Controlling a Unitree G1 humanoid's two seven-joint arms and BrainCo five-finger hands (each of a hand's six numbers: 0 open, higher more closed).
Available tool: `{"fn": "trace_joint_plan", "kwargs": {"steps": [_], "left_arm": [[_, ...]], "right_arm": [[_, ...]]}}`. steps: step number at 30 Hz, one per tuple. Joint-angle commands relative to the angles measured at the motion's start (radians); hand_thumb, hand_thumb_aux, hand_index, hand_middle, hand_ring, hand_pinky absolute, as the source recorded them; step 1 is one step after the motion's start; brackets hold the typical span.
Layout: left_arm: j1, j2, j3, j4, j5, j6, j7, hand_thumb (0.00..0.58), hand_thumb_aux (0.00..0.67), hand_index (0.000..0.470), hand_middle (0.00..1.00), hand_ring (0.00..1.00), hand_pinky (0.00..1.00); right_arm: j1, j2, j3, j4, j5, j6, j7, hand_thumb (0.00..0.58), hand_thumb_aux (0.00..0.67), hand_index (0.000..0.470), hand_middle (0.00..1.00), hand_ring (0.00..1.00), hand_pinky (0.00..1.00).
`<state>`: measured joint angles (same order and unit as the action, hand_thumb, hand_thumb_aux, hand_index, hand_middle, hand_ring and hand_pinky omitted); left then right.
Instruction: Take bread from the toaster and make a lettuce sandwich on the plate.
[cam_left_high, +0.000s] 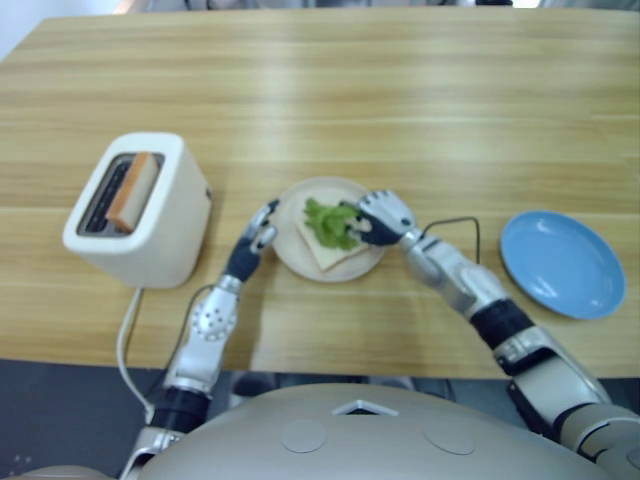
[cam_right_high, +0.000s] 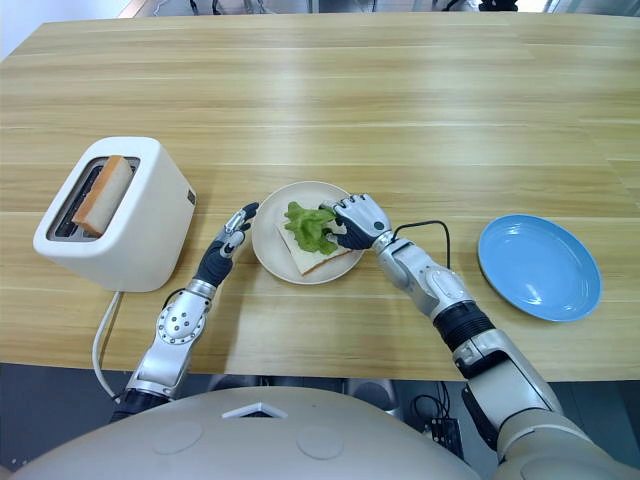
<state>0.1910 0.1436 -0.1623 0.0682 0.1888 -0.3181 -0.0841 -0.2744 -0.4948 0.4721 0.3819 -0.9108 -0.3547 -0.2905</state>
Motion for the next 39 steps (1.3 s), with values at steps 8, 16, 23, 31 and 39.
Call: {"fn": "trace_joint_plan", "kwargs": {"steps": [8, 16, 23, 31, 39], "left_arm": [[0.013, 0.002, -0.003, 0.010, 0.004, 0.005, 0.001, 0.000, 0.000, 0.000, 0.00, 0.00, 0.00], [0.012, 0.007, 0.001, 0.005, 0.001, 0.006, -0.003, 0.000, 0.000, 0.000, 0.00, 0.00, 0.00], [0.016, 0.027, 0.014, -0.078, 0.008, 0.008, -0.011, 0.000, 0.000, 0.000, 0.00, 0.00, 0.00], [-0.022, 0.208, 0.236, -0.759, -0.129, 0.252, -0.154, 0.000, 0.000, 0.000, 0.00, 0.00, 0.00], [0.013, 0.487, 0.679, -0.845, -0.074, 0.366, -0.263, 0.000, 0.000, 0.000, 0.00, 0.00, 0.00]], "right_arm": [[0.090, -0.116, -0.068, -0.222, 0.027, 0.027, 0.110, 0.000, 0.000, 0.000, 0.00, 0.00, 0.00], [0.159, -0.197, -0.178, -0.393, 0.056, 0.077, 0.217, 0.000, 0.000, 0.000, 0.00, 0.00, 0.00], [0.228, -0.263, -0.402, -0.520, 0.167, 0.129, 0.255, 0.000, 0.000, 0.000, 0.00, 0.00, 0.00], [0.332, -0.122, -0.496, -0.441, 0.373, 0.091, 0.220, 0.000, 0.000, 0.000, 0.00, 0.00, 0.00], [0.392, -0.031, -0.460, -0.327, 0.361, 0.055, 0.169, 0.000, 0.000, 0.000, 0.00, 0.00, 0.00]]}}
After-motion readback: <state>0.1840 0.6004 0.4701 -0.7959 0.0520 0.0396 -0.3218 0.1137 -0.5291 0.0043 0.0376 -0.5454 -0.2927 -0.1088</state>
